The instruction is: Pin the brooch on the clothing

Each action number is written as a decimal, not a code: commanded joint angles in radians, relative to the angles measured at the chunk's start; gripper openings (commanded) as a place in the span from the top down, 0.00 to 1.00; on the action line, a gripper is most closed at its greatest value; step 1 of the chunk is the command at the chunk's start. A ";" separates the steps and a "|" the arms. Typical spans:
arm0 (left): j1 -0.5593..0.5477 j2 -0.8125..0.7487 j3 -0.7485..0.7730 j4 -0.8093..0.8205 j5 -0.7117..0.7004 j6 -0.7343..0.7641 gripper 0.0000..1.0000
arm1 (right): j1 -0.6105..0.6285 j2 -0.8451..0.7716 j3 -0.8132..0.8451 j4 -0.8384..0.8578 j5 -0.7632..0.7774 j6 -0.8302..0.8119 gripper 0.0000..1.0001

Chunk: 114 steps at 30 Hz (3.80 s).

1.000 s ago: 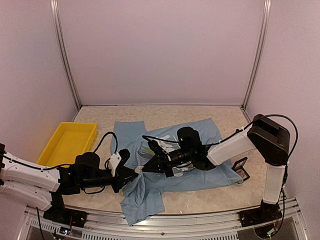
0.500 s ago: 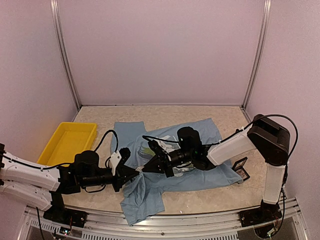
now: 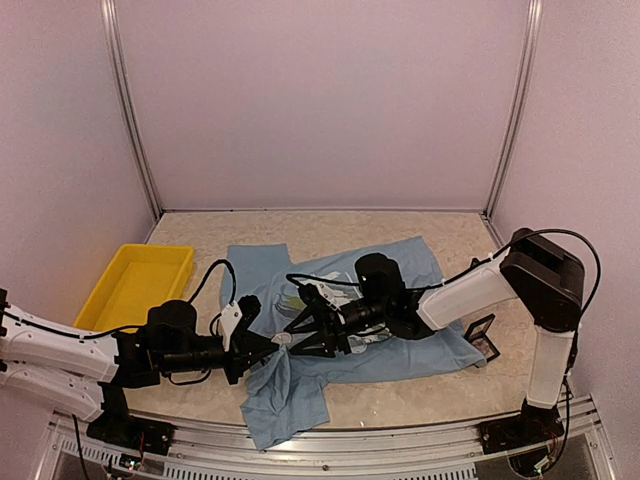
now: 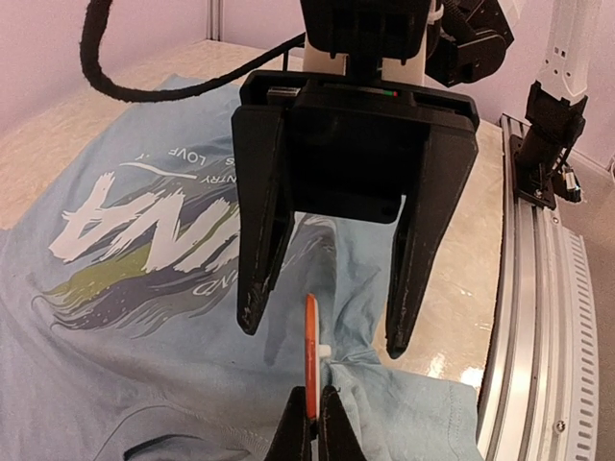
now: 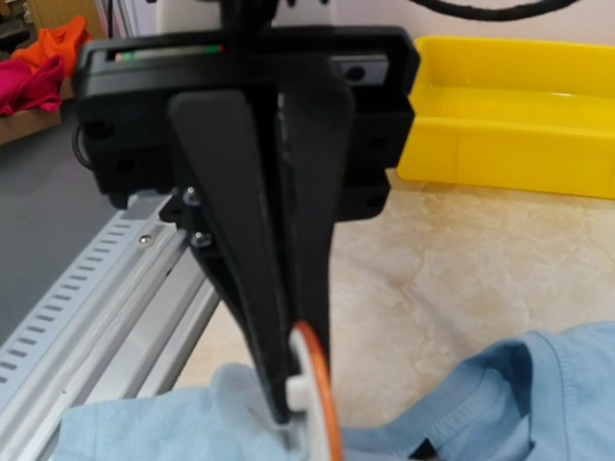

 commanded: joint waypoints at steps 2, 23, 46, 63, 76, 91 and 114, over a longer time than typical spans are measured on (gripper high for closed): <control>-0.011 -0.017 0.021 0.008 0.010 0.019 1.00 | 0.001 0.014 0.027 0.014 -0.020 0.010 0.53; -0.012 -0.024 0.023 -0.003 0.001 0.027 1.00 | 0.019 0.071 0.100 -0.019 -0.035 0.019 0.59; -0.028 -0.025 0.021 0.002 0.011 0.045 1.00 | 0.019 0.099 0.182 -0.128 0.102 0.153 0.89; -0.032 -0.040 0.007 -0.004 -0.013 0.037 1.00 | -0.012 0.070 0.085 0.082 0.106 0.328 1.00; -0.035 -0.044 0.006 -0.010 -0.021 0.038 1.00 | -0.014 0.055 0.069 0.089 0.130 0.342 0.89; -0.036 -0.057 0.002 -0.016 -0.037 0.036 1.00 | -0.021 0.040 0.047 0.115 0.115 0.362 0.82; -0.256 0.207 0.226 -0.234 -0.686 0.177 1.00 | -0.077 -0.188 -0.053 -0.083 0.219 0.174 0.61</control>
